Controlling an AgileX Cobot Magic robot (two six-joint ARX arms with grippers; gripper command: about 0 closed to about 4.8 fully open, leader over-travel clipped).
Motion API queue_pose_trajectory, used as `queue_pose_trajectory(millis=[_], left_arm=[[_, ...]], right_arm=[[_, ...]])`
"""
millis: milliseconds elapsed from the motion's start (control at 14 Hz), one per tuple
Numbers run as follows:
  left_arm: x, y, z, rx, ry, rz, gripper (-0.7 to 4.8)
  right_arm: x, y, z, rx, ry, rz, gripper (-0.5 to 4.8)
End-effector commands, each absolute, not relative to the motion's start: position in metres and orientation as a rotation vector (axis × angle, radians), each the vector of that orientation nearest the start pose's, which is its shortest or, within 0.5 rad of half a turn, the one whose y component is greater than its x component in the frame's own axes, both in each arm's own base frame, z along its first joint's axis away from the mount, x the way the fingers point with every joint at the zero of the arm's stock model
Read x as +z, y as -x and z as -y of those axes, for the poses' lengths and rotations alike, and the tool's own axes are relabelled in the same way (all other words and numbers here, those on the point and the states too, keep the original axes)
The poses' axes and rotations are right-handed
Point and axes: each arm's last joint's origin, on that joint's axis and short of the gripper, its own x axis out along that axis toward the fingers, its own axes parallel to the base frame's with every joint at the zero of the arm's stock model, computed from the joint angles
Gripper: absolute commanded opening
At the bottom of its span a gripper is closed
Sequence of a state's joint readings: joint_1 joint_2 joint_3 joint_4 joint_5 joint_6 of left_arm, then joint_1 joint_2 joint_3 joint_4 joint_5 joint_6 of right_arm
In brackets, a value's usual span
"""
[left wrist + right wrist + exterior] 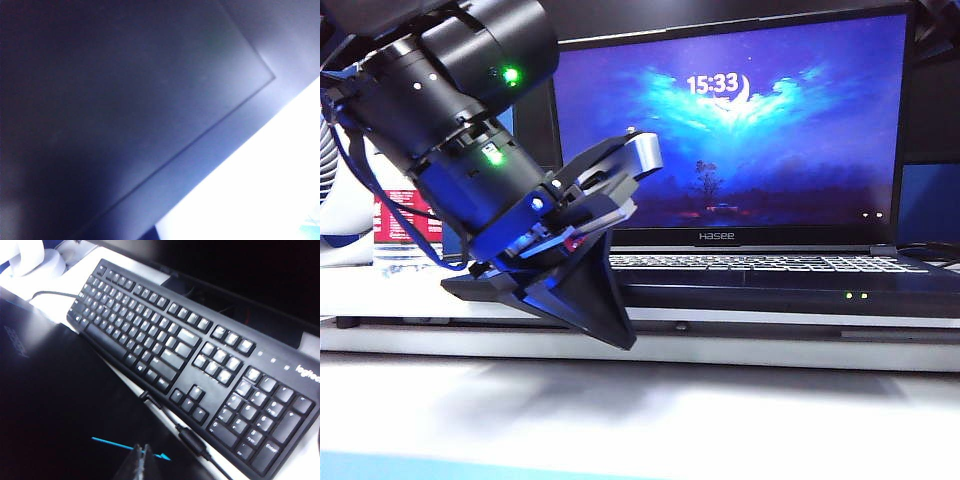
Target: Close the lid of the black laptop.
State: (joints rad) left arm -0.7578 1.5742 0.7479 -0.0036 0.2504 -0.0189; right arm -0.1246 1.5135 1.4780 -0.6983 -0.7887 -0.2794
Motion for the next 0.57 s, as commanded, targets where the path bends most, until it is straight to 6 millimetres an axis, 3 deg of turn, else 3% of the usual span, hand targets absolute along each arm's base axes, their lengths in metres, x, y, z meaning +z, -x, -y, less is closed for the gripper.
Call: queue_pose_trajectory(millis=[71,571], left_arm=[[0.155,-0.216,0.211,-0.941,-0.153,-0.816,-0.05],[0.155,-0.216,0.211,-0.949,-0.166,-0.807,-0.05]], right_arm=[[0.367,-0.307,0.006,0.842,-0.119,-0.563,-0.01],[0.362,-0.291,-0.011,0.859,-0.091,-0.696,-0.01]])
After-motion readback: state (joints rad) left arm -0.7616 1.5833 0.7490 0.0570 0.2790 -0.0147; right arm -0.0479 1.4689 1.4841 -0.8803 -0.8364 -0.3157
